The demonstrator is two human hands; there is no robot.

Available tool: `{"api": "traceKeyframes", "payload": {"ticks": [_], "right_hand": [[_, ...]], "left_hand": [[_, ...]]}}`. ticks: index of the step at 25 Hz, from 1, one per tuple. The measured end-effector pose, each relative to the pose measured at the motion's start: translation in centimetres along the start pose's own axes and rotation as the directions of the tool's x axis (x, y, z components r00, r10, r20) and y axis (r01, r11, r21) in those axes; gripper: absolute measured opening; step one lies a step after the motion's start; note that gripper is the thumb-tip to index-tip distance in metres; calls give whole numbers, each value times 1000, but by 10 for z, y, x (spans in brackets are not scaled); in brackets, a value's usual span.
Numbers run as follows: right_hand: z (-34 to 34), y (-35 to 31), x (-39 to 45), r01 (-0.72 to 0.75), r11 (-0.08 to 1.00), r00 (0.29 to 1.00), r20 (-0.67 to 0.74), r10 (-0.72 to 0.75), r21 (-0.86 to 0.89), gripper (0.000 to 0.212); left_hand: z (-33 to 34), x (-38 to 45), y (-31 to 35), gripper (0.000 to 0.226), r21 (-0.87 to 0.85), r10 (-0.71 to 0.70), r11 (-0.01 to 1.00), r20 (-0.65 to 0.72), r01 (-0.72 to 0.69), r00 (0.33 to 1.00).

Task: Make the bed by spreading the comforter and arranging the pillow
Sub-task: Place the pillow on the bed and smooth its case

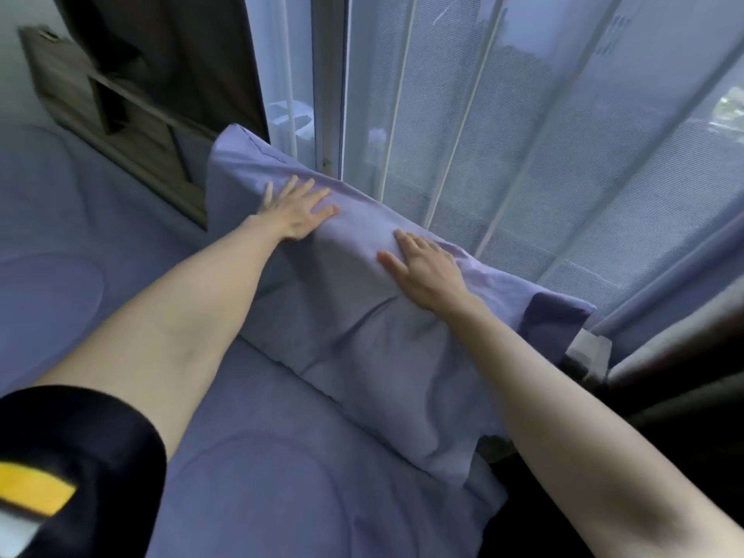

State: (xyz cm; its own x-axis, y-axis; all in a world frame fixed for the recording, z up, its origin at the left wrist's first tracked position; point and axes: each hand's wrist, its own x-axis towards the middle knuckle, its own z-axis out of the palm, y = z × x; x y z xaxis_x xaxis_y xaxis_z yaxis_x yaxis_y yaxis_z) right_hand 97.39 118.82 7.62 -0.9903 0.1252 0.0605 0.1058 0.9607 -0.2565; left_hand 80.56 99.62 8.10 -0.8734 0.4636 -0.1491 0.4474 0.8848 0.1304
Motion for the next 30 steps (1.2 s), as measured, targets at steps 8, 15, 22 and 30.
{"api": "traceKeyframes", "payload": {"ticks": [8,15,22,30], "right_hand": [[-4,33,-42,-50,996,987,-149,60,67,80],[-2,56,-102,59,992,928,-373,-15,107,52],[10,64,-132,122,975,765,-644,26,185,14],[4,62,-142,48,983,803,-592,66,175,17]], "left_hand": [[2,-18,14,70,-43,75,996,-79,-79,994],[17,-51,29,67,-48,145,987,-99,-151,984],[22,-73,41,70,-18,120,992,-79,-122,990],[18,-93,61,73,32,105,994,-24,-105,994]]}}
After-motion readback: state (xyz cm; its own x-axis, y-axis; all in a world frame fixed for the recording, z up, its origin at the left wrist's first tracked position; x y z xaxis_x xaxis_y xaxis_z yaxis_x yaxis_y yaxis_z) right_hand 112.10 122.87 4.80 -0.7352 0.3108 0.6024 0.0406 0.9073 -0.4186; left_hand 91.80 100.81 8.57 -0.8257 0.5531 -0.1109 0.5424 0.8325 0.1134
